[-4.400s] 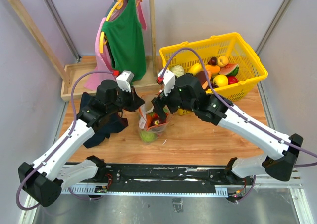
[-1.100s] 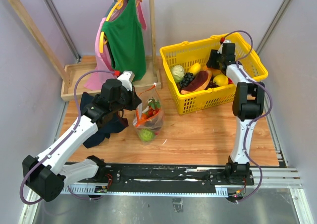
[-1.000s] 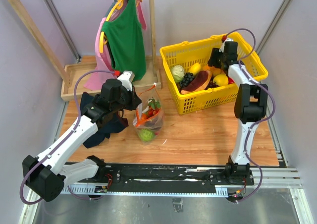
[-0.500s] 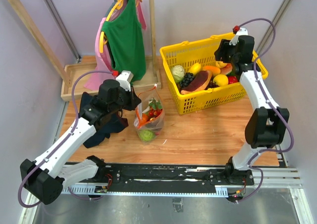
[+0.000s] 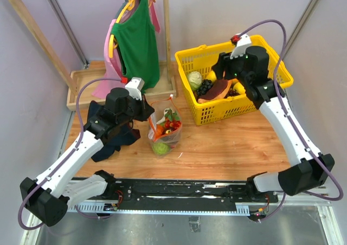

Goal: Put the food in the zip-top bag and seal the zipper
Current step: Place the fake fruit in the zipper food storage bag.

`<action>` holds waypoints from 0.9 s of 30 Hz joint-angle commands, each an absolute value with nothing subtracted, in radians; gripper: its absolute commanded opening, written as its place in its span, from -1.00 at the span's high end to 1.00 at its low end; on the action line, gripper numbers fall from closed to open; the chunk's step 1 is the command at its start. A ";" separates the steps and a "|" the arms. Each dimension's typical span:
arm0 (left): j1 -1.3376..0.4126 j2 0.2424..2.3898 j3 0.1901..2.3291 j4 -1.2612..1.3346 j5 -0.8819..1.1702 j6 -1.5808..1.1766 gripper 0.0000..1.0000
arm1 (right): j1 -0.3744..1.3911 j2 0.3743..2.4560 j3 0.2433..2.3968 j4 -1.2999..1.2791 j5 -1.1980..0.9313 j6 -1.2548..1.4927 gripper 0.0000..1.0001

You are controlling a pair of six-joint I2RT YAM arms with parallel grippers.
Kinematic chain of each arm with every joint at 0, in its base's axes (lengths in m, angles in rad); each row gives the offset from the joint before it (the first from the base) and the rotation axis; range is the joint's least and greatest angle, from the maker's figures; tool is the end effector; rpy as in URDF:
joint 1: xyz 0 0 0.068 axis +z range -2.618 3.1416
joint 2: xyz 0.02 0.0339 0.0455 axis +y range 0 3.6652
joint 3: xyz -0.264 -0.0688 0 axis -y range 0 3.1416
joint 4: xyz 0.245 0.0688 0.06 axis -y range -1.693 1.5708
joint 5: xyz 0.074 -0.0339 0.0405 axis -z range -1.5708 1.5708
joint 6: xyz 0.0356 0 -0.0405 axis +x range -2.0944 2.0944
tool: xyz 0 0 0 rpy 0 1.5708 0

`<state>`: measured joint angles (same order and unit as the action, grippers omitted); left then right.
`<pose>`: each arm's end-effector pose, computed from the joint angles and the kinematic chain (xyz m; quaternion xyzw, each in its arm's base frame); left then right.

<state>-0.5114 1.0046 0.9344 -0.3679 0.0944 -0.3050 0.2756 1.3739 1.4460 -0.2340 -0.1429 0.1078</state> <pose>0.1955 -0.1136 0.3325 0.1120 0.8358 -0.2493 0.4761 0.3029 0.0909 0.4323 -0.1098 0.7535 0.1765 0.6238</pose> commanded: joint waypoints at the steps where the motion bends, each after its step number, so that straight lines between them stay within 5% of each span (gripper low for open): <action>1: -0.500 0.977 0.924 -0.315 0.112 -0.313 0.99 | 0.414 1.314 1.445 -0.352 -0.111 0.042 0.14; 15: -0.499 0.962 0.907 -0.295 0.125 -0.325 0.99 | 0.890 1.295 1.423 -0.403 -0.055 -0.034 0.11; 27: -0.499 0.951 0.900 -0.289 0.142 -0.328 0.99 | 1.005 1.474 1.421 -0.359 -0.006 -0.092 0.02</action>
